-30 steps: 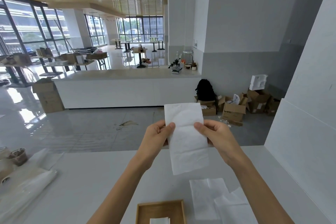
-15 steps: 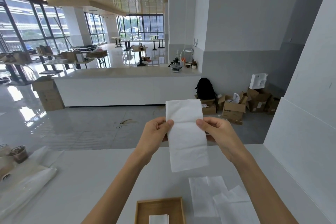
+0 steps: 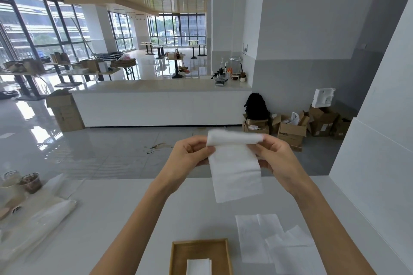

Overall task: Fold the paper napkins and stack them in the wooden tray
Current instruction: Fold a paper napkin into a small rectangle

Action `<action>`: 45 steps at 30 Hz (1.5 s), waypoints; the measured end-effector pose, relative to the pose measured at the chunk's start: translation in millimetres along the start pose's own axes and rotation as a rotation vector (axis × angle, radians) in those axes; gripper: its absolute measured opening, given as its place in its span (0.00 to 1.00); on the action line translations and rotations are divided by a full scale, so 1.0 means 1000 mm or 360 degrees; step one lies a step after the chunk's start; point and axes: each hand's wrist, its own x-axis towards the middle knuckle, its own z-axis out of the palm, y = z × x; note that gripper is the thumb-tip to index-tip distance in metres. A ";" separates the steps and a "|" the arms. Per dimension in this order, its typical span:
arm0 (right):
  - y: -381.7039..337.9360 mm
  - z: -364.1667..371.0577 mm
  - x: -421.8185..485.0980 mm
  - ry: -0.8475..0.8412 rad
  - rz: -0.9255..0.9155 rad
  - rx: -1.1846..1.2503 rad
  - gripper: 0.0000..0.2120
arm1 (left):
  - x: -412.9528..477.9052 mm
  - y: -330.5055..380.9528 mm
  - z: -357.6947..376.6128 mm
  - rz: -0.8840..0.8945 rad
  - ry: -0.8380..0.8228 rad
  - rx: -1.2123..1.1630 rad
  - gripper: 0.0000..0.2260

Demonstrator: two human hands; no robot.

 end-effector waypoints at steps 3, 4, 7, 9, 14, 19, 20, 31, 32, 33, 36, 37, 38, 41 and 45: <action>-0.003 0.002 0.000 0.0023 -0.0072 -0.0089 0.19 | -0.001 0.002 0.000 0.0100 0.0028 0.0043 0.14; -0.003 0.002 0.001 0.0032 -0.0101 -0.0104 0.20 | -0.001 0.003 0.000 0.0137 0.0026 0.0033 0.16; -0.002 0.003 0.003 0.0099 -0.0207 -0.0124 0.23 | -0.002 -0.002 0.001 0.0178 0.0035 -0.0134 0.08; -0.002 0.003 0.004 0.0127 -0.0275 -0.0132 0.21 | -0.004 -0.004 0.004 0.0071 0.0000 -0.0338 0.09; -0.003 0.002 0.005 0.0136 -0.0378 -0.0219 0.19 | -0.007 -0.016 0.012 -0.0139 -0.0078 -0.0068 0.17; 0.004 -0.003 0.008 -0.0056 -0.0103 -0.0034 0.11 | -0.004 -0.017 0.015 -0.0062 0.0058 0.0019 0.11; 0.007 -0.004 0.007 -0.0102 0.0026 0.0048 0.16 | -0.003 -0.016 0.015 -0.0054 0.0083 0.0050 0.10; 0.019 0.007 0.000 -0.0045 0.0145 -0.0064 0.09 | -0.007 -0.012 0.007 -0.0118 0.0079 0.0109 0.11; 0.019 0.008 0.001 -0.0032 0.0136 -0.0043 0.08 | -0.007 -0.012 0.006 -0.0132 0.0091 0.0127 0.11; 0.018 0.008 0.000 -0.0046 0.0133 -0.0022 0.07 | -0.007 -0.013 0.004 -0.0136 0.0114 0.0146 0.10; 0.015 0.009 -0.001 -0.0154 0.0155 -0.0056 0.10 | -0.007 -0.014 0.002 -0.0118 0.0174 0.0170 0.09; 0.015 0.010 -0.001 -0.0166 0.0155 -0.0071 0.11 | -0.007 -0.014 0.002 -0.0109 0.0175 0.0176 0.10; 0.016 0.011 -0.001 -0.0158 0.0141 -0.0070 0.10 | -0.007 -0.014 0.001 -0.0096 0.0171 0.0183 0.10; 0.016 0.012 -0.002 -0.0061 0.0076 -0.0036 0.12 | -0.008 -0.012 0.002 -0.0042 0.0156 0.0172 0.09; 0.015 0.011 -0.004 -0.0040 -0.0094 -0.0205 0.18 | -0.010 -0.009 0.005 -0.0039 0.0174 0.0045 0.13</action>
